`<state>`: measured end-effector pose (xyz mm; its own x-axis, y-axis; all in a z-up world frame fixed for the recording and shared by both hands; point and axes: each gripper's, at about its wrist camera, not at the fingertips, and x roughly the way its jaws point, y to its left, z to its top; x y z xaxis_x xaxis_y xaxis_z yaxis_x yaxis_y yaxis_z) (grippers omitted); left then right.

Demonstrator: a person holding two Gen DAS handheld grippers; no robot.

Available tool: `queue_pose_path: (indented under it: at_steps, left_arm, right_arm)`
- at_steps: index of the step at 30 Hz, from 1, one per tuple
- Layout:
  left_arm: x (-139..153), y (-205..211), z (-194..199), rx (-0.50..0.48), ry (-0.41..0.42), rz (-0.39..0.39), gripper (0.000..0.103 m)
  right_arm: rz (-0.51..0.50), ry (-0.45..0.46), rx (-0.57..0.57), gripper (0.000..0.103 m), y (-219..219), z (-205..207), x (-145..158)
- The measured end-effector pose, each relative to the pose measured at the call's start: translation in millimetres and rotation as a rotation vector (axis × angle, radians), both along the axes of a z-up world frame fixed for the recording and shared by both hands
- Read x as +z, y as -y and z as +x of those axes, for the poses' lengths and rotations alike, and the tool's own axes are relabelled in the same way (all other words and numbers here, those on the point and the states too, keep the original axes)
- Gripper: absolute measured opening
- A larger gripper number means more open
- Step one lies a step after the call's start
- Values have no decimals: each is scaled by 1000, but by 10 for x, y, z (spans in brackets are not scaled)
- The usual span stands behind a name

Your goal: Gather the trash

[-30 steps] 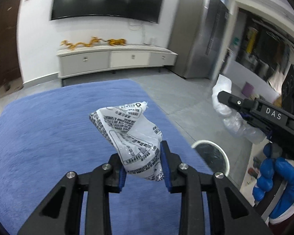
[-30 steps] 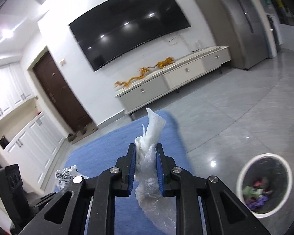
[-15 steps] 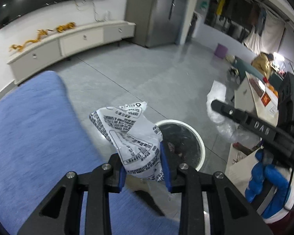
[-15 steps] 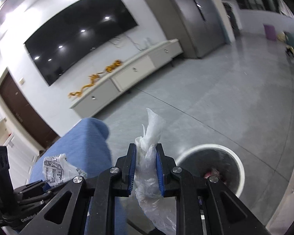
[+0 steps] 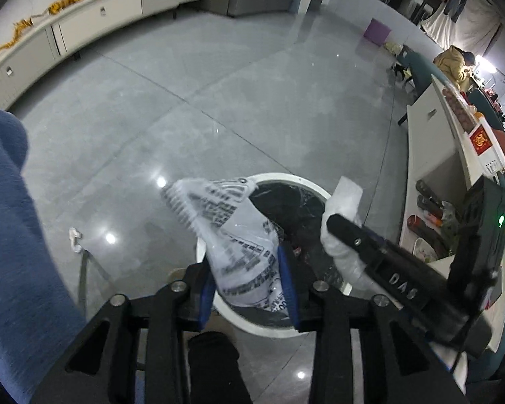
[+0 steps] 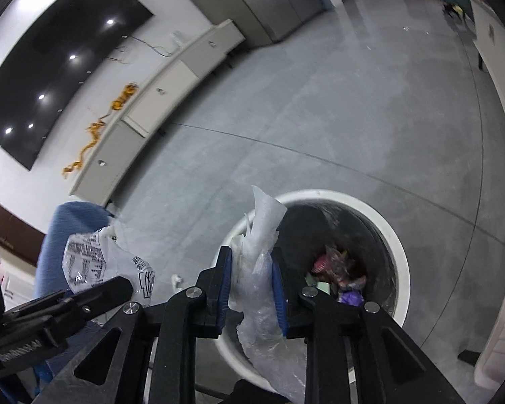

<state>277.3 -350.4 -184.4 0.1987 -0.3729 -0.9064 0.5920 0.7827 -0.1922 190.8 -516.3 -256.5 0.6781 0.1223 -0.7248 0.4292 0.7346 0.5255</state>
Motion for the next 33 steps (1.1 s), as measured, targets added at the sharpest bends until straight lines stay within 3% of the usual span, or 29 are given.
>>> queue_pose_path:
  at_steps: [2, 3, 5, 9, 14, 20, 23, 27, 33]
  left_arm:
    - [-106, 72, 93, -4, -46, -2, 51]
    - [-149, 101, 130, -3, -68, -8, 55]
    - [-174, 148, 157, -5, -89, -17, 58]
    - [-155, 202, 187, -6, -88, -36, 59]
    - [-70, 173, 141, 14, -68, -56, 59]
    - [342, -38, -88, 75, 71, -84, 59]
    - [635, -300, -265, 128, 159, -116, 60]
    - [1057, -735, -582, 193, 341, -130, 60]
    - [1499, -1414, -980, 285, 493, -141, 61]
  right_arm:
    - [6, -27, -24, 32, 49, -24, -119]
    - [10, -36, -36, 45, 71, -18, -163]
    - [20, -51, -60, 55, 137, -42, -251]
    - [27, -75, -89, 56, 191, -69, -330]
    - [15, -63, -113, 56, 176, -143, -210]
    - [-36, -35, -133, 61, 29, -254, 160]
    - [-94, -21, -126, 65, -132, -364, 417]
    - [-195, -15, -121, 68, -439, -569, 756]
    - [-316, 22, -95, 74, -965, -730, 1236]
